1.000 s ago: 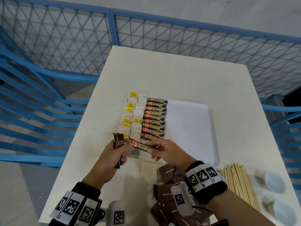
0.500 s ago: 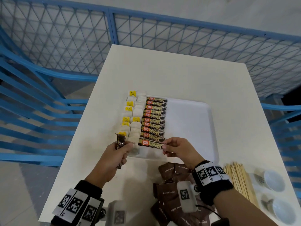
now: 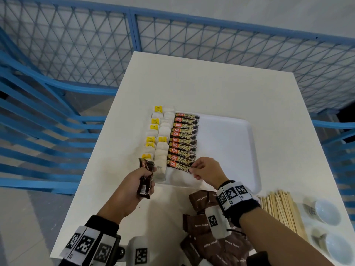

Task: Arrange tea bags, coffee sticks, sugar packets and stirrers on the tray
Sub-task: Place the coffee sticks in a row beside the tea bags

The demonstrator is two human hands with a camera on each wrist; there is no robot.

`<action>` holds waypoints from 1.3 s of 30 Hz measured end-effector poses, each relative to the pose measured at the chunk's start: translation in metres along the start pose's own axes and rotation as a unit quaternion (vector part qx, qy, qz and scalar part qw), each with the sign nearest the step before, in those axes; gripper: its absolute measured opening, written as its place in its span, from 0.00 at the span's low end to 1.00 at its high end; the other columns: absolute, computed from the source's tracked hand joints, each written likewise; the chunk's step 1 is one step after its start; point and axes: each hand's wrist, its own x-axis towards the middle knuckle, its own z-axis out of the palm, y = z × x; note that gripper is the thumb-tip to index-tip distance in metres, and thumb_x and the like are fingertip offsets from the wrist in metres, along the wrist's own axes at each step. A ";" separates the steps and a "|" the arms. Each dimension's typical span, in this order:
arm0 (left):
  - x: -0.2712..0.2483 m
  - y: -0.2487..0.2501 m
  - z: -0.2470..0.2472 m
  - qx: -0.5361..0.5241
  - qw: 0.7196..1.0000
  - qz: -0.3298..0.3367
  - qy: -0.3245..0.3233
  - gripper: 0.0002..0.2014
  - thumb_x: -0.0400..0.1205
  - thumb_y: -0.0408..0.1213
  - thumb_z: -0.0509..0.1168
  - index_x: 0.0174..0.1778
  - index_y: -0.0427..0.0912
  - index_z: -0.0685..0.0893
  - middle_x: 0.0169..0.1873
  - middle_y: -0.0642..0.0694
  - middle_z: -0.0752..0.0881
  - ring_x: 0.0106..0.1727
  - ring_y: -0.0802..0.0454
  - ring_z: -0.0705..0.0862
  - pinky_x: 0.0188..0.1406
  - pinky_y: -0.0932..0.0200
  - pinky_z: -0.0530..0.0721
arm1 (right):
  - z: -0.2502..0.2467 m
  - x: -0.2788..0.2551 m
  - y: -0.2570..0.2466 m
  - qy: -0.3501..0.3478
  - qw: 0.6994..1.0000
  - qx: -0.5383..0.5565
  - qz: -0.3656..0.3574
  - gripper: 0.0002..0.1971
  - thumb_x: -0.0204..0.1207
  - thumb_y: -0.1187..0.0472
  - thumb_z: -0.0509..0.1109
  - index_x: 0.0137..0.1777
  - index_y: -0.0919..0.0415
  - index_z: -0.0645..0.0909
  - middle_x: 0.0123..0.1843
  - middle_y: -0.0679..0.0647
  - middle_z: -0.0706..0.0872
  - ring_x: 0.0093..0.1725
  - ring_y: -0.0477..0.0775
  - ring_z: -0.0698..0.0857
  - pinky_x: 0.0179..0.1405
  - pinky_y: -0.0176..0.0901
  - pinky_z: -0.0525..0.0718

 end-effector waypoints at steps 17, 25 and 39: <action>0.004 -0.008 0.010 0.028 0.997 0.065 -0.013 0.13 0.80 0.24 0.64 0.61 0.34 0.81 0.53 0.35 0.88 0.48 0.42 0.88 0.47 0.52 0.89 | 0.013 -0.056 -0.043 -0.124 0.974 -0.057 -0.180 0.18 0.70 0.48 0.75 0.56 0.51 0.75 0.44 0.45 0.80 0.39 0.43 0.80 0.36 0.27 0.78; 0.005 -0.008 0.012 0.043 0.996 0.076 -0.011 0.09 0.78 0.25 0.66 0.53 0.35 0.82 0.44 0.39 0.90 0.39 0.49 0.90 0.35 0.63 0.87 | 0.017 -0.055 -0.039 -0.114 0.957 -0.099 -0.250 0.14 0.76 0.61 0.70 0.62 0.58 0.78 0.48 0.49 0.84 0.42 0.39 0.81 0.41 0.27 0.78; 0.015 -0.008 0.003 0.103 0.988 0.103 0.053 0.03 0.79 0.33 0.68 0.42 0.41 0.86 0.35 0.39 0.74 0.20 0.59 0.64 0.24 0.61 0.59 | -0.011 -0.049 -0.025 -0.145 0.972 0.156 -0.095 0.09 0.76 0.69 0.69 0.55 0.66 0.81 0.38 0.54 0.87 0.35 0.47 0.86 0.37 0.34 0.84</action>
